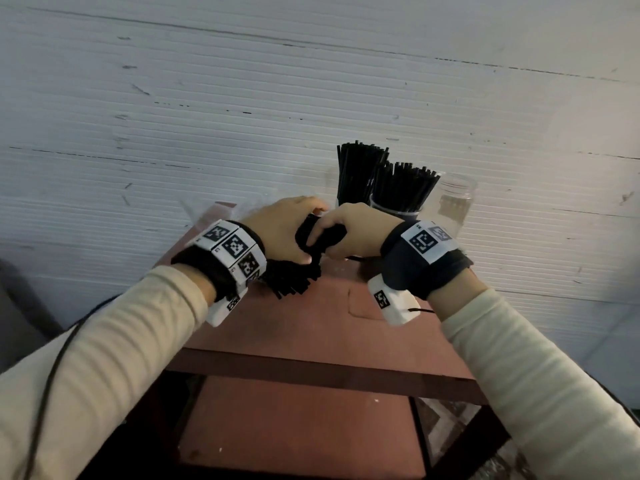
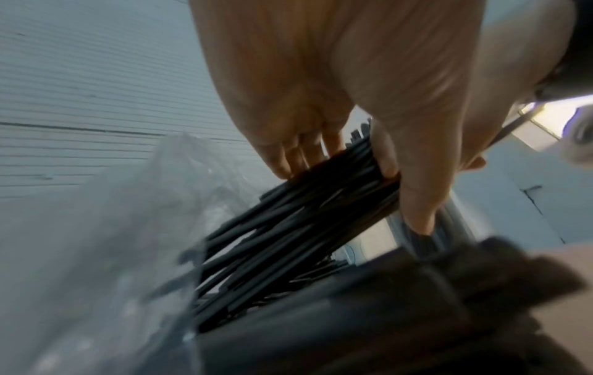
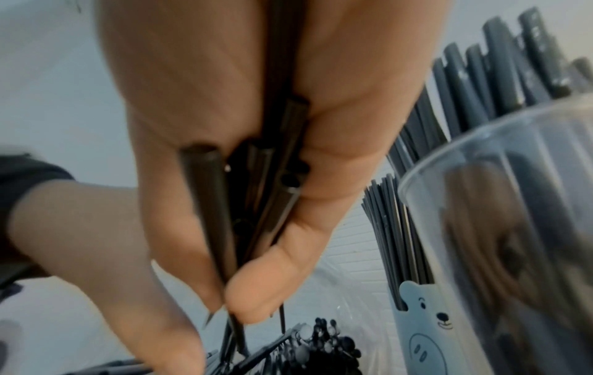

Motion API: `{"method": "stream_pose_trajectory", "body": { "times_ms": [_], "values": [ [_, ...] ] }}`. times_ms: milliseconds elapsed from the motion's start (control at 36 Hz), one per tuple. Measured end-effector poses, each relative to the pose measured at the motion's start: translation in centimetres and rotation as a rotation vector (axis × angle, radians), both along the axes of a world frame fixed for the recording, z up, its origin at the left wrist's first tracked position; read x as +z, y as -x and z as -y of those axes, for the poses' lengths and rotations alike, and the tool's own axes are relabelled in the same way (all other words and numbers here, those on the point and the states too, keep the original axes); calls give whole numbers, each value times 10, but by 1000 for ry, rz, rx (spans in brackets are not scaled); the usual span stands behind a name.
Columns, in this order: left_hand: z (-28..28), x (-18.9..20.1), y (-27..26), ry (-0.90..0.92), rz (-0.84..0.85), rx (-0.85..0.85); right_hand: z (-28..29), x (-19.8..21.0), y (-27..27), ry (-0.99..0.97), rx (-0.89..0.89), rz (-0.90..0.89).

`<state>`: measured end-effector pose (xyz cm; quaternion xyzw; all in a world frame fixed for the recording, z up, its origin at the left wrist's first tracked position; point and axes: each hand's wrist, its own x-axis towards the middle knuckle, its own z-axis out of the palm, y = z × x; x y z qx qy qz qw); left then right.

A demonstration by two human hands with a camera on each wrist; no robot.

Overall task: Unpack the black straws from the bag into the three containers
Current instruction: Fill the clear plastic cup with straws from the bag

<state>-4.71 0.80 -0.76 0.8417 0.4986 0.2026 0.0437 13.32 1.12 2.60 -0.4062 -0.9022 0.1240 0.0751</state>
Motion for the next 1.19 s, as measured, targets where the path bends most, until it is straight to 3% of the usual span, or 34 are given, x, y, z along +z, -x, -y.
{"method": "stream_pose_trajectory", "body": {
  "times_ms": [194,389,528,694,778,917,1028,1194],
  "values": [
    [-5,2,-29,-107,-86,-37,13,6,-17,-34,34,-7],
    [-6,5,-42,-64,-55,44,15,13,-38,-32,47,-103],
    [-10,11,-48,-36,77,80,20,35,-56,-113,20,-309],
    [-12,23,-57,-11,435,138,32,68,-69,-296,-20,-713],
    [-10,34,-68,-17,531,93,33,76,-64,-392,-2,-805],
    [1,43,-92,53,690,-70,29,82,-52,-543,42,-852],
    [9,35,-103,173,827,-167,24,76,-42,-544,-5,-780],
    [10,5,-102,343,927,-124,19,40,-35,-352,-48,-528]
  ]
}}
